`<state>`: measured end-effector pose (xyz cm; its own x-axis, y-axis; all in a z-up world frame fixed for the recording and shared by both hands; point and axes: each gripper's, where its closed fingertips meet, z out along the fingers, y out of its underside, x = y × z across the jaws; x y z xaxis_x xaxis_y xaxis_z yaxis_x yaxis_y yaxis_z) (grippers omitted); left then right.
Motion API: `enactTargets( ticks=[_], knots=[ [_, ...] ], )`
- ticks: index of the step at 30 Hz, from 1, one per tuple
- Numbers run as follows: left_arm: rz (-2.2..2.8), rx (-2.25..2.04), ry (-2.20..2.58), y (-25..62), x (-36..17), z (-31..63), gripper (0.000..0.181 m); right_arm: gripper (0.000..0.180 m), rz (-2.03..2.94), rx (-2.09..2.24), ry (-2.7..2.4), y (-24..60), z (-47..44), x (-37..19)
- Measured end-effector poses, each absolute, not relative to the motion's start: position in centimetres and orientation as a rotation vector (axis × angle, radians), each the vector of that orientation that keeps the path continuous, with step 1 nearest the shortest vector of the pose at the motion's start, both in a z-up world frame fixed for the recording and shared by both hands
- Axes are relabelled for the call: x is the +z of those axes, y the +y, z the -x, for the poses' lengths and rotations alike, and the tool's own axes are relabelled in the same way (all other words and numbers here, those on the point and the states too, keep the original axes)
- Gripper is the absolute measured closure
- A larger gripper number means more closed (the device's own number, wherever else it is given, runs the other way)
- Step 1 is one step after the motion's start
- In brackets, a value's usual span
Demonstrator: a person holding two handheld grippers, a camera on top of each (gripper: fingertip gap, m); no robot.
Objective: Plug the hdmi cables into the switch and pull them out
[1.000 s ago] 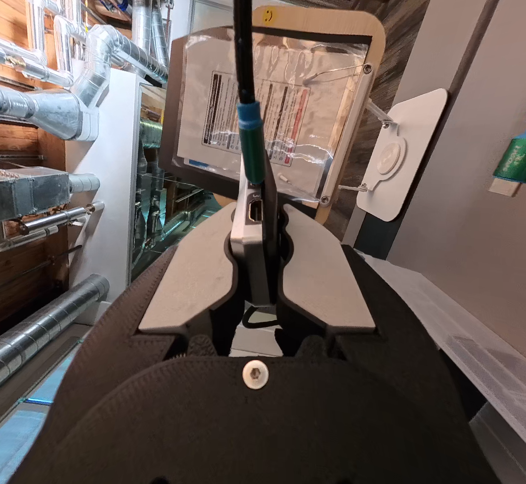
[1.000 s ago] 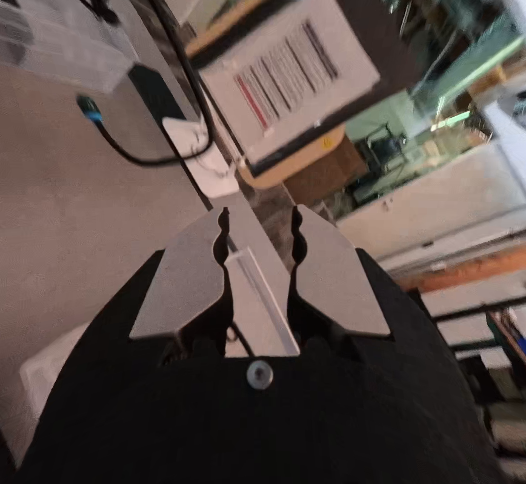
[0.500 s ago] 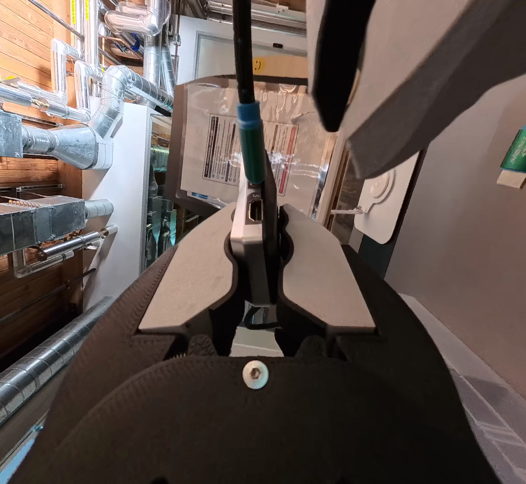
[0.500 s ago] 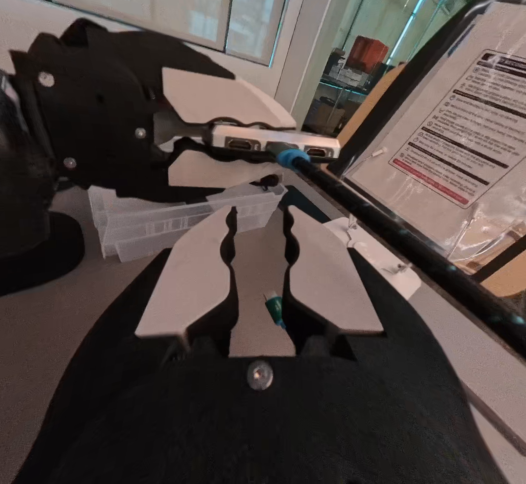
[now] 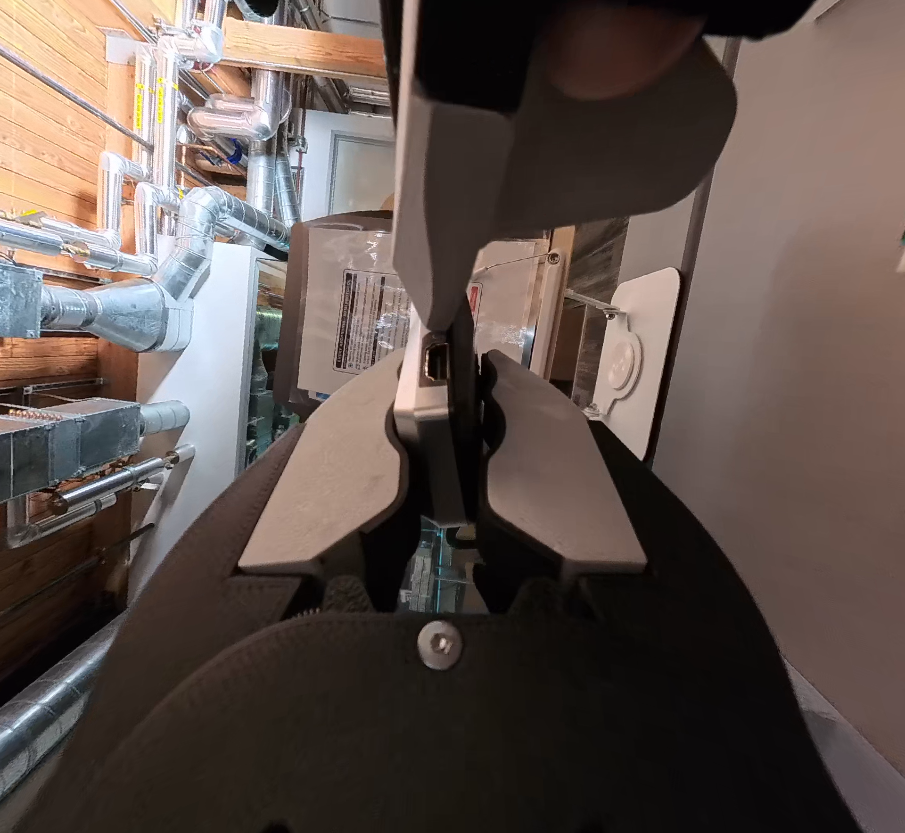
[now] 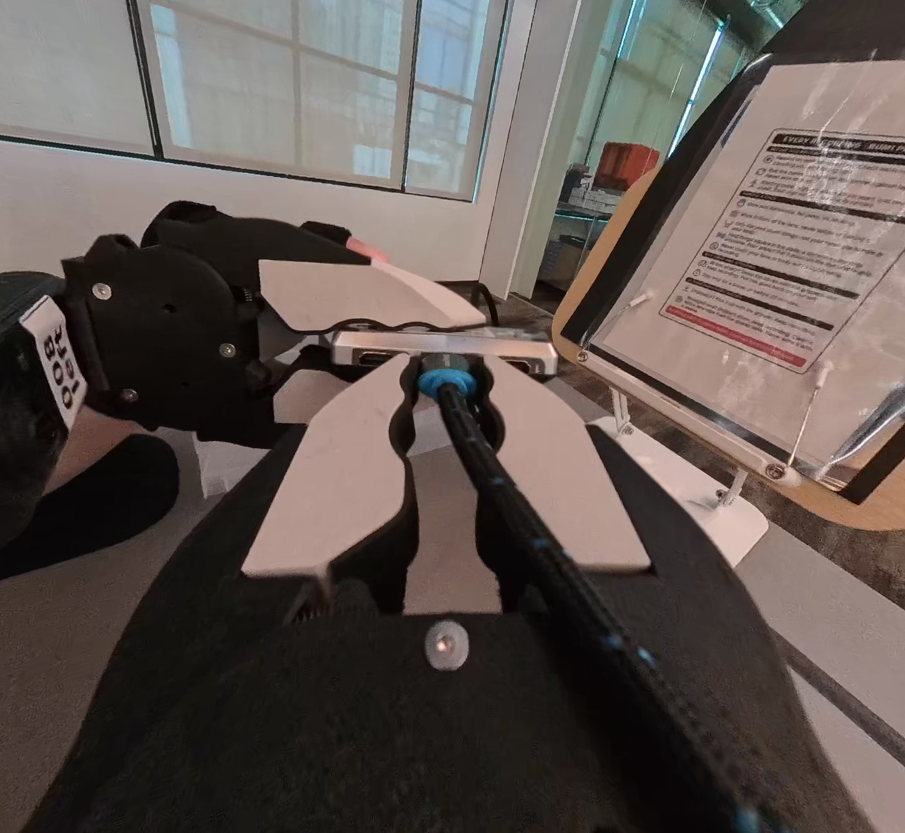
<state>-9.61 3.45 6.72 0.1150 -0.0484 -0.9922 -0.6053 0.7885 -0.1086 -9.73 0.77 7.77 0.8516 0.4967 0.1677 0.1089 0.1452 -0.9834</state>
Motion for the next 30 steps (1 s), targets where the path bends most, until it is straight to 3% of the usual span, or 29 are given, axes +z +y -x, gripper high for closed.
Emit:
enactTargets(
  ticks=[17, 22, 27, 30],
  knots=[
    [0.652, 0.45, 1.378, 4.1, 6.3, 8.9, 0.158, 0.157, 1.535, 0.41, -0.486, 1.3, 8.7, 7.0],
    [0.657, 0.45, 1.382, 4.5, 6.2, 9.0, 0.157, 0.157, 1.571, 0.264, -0.453, 1.5, 8.9, 6.8],
    [0.694, 0.464, 1.365, 4.2, 7.0, 9.3, 0.157, 0.157, 1.573, 0.583, -0.403, 0.9, 8.8, 7.5],
    [0.857, 0.629, 1.359, 7.3, 6.0, 10.9, 0.158, 0.157, 1.578, 0.276, -0.415, 1.2, 7.2, 7.7]
  ],
)
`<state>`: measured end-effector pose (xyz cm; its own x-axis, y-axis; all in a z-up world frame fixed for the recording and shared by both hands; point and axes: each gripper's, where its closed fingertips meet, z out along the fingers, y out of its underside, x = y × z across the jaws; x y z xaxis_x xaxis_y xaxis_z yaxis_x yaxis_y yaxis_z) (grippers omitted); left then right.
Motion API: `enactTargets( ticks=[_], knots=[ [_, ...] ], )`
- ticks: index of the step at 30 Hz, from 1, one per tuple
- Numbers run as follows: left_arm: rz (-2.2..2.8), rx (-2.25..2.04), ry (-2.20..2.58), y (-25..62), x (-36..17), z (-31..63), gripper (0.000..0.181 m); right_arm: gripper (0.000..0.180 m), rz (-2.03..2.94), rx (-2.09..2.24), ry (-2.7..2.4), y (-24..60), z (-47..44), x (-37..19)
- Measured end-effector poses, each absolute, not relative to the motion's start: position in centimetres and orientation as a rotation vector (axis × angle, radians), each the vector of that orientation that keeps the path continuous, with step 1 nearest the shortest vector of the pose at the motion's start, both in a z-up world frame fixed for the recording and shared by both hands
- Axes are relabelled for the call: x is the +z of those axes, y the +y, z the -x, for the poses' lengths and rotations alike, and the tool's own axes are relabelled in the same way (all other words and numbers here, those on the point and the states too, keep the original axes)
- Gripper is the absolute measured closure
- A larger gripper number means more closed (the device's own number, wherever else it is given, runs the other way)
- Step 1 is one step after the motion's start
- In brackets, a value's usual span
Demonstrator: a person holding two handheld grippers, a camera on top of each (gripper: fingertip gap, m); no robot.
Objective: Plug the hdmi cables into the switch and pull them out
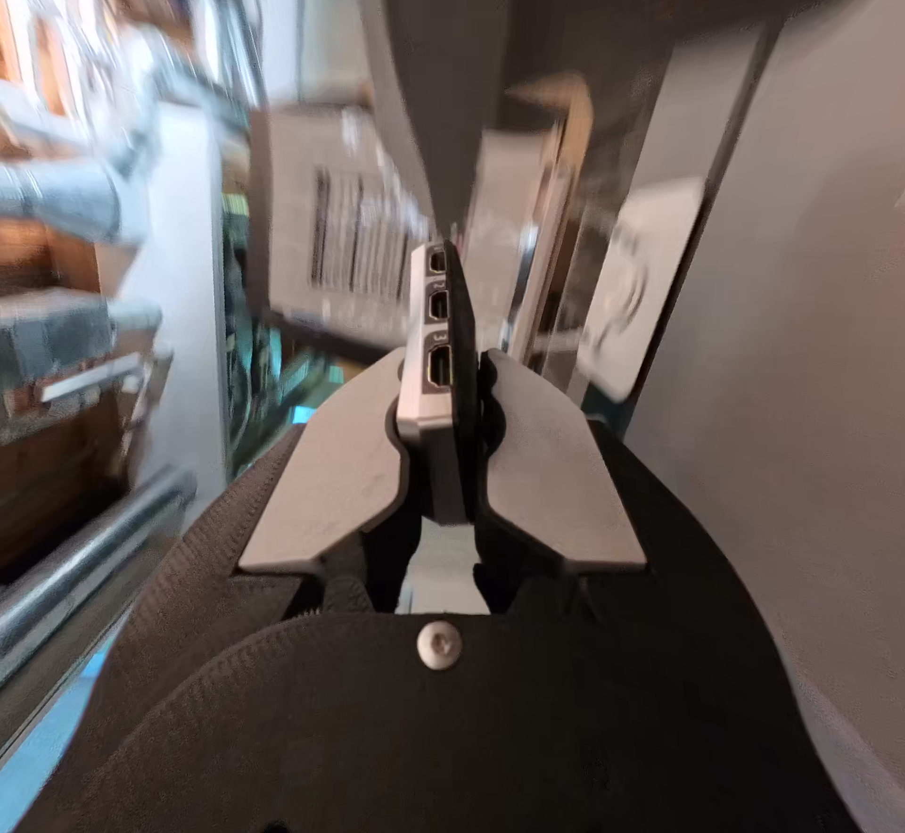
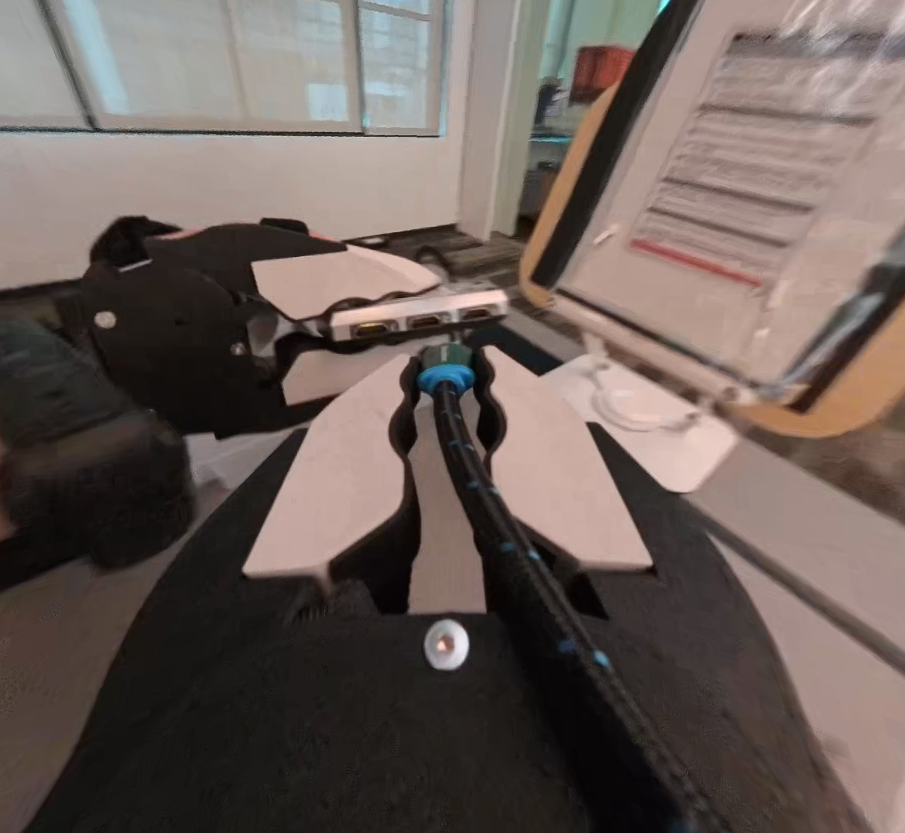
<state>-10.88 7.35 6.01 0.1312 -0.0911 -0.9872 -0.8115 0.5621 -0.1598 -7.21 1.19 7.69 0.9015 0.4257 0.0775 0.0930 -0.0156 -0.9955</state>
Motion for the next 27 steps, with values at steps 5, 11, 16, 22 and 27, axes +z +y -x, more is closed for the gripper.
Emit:
enactTargets(
  ticks=[5, 11, 16, 22, 27],
  knots=[
    [1.011, 0.51, 1.249, 11.4, 8.7, 16.0, 0.158, 0.157, 1.477, 0.405, -0.319, -3.1, 2.8, 14.0],
    [0.987, 0.281, 1.219, 8.7, 11.1, 15.8, 0.158, 0.158, 1.355, 0.627, -0.182, -9.6, -3.6, 19.0],
    [0.932, 0.33, 1.267, 7.4, 10.6, 14.6, 0.158, 0.158, 1.582, 0.576, -0.151, -9.6, -7.8, 14.8],
    [0.912, 0.338, 1.289, 6.7, 10.3, 14.0, 0.158, 0.158, 1.98, 0.538, -0.045, -7.4, -12.0, 5.4],
    [0.902, 0.317, 1.281, 6.2, 10.7, 14.0, 0.158, 0.157, 2.115, 0.687, 0.012, -7.4, -11.9, 2.2]
  ],
)
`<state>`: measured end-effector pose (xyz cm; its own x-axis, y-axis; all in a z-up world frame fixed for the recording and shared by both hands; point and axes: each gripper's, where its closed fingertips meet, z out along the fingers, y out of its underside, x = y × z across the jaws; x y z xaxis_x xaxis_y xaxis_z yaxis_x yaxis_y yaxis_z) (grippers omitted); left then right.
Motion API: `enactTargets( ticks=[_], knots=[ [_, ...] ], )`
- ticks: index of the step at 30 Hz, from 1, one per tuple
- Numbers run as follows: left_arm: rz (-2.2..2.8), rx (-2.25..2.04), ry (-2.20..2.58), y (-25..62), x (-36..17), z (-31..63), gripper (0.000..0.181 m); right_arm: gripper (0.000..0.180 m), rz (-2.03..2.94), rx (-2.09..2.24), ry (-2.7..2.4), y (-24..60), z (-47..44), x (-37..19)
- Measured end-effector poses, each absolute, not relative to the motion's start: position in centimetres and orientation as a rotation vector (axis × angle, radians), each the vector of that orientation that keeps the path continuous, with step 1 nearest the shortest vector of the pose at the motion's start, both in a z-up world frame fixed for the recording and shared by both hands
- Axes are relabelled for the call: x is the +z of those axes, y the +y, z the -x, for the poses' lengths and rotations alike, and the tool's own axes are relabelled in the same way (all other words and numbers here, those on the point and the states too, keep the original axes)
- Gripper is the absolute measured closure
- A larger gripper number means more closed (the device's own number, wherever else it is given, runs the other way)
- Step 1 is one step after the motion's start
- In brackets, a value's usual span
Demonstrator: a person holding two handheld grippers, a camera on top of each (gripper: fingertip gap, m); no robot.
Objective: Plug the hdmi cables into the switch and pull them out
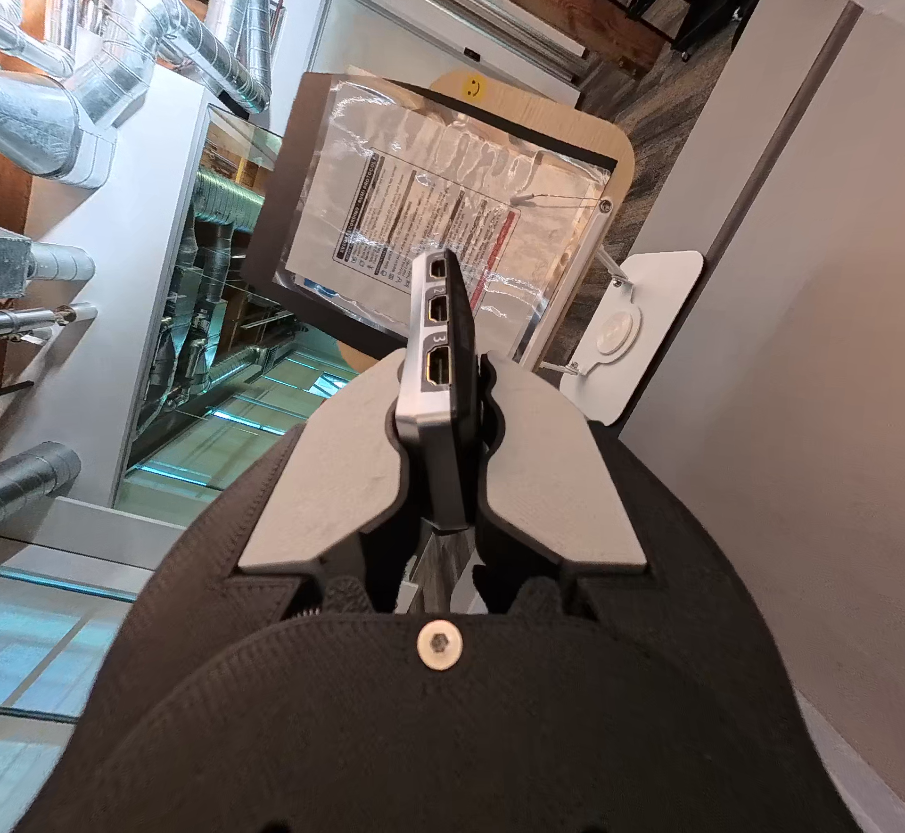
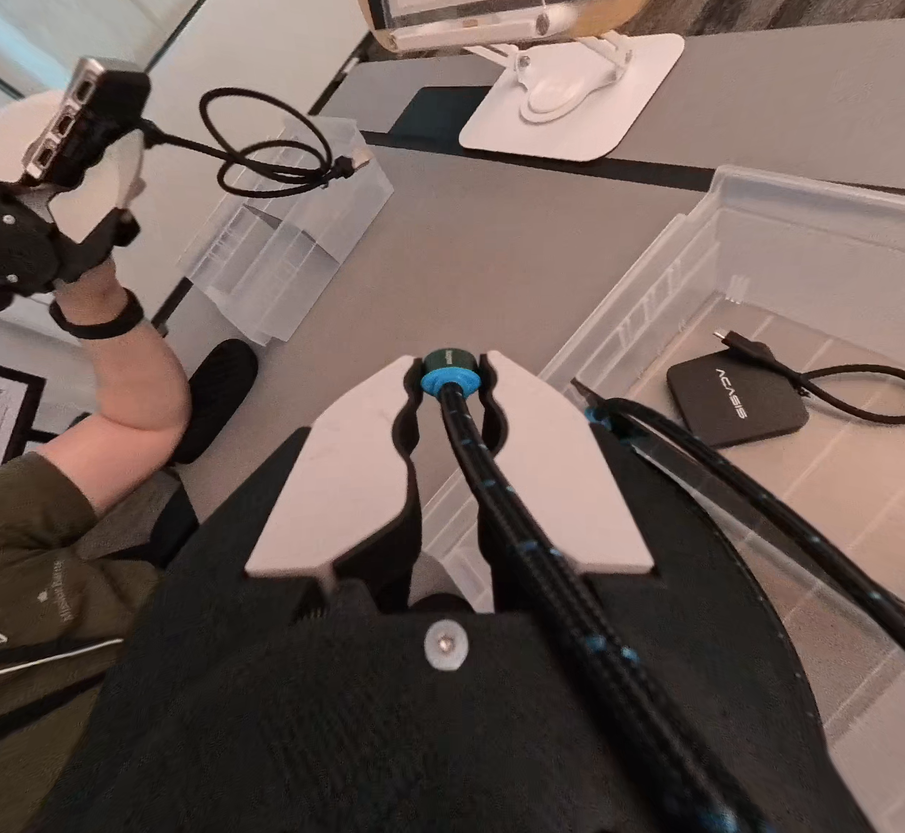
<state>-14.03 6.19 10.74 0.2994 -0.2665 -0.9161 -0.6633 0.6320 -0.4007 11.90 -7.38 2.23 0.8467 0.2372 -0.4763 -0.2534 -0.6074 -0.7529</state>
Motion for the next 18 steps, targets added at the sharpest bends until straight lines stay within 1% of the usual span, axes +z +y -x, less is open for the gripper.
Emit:
enactTargets(
  ticks=[5, 8, 12, 15, 17, 18],
  knots=[
    [0.886, 0.318, 1.275, 5.6, 11.2, 14.0, 0.158, 0.158, 2.234, 0.593, 0.225, -6.6, -13.4, -0.1],
    [0.879, 0.325, 1.275, 5.3, 11.3, 14.0, 0.158, 0.157, 2.243, 0.664, 0.312, -5.9, -13.9, -1.8],
    [0.874, 0.323, 1.278, 5.0, 11.4, 14.0, 0.158, 0.157, 2.452, 0.742, 0.255, -7.6, -13.8, -5.8],
    [0.874, 0.319, 1.28, 4.9, 11.4, 14.0, 0.158, 0.157, 2.572, 0.695, 0.225, -9.0, -14.2, -7.8],
    [0.874, 0.32, 1.279, 4.9, 11.5, 14.0, 0.158, 0.144, 2.596, 0.64, 0.248, -9.2, -14.9, -8.1],
    [0.873, 0.322, 1.279, 4.9, 11.5, 14.1, 0.158, 0.14, 2.582, 0.649, 0.241, -9.2, -14.9, -7.7]
  ],
)
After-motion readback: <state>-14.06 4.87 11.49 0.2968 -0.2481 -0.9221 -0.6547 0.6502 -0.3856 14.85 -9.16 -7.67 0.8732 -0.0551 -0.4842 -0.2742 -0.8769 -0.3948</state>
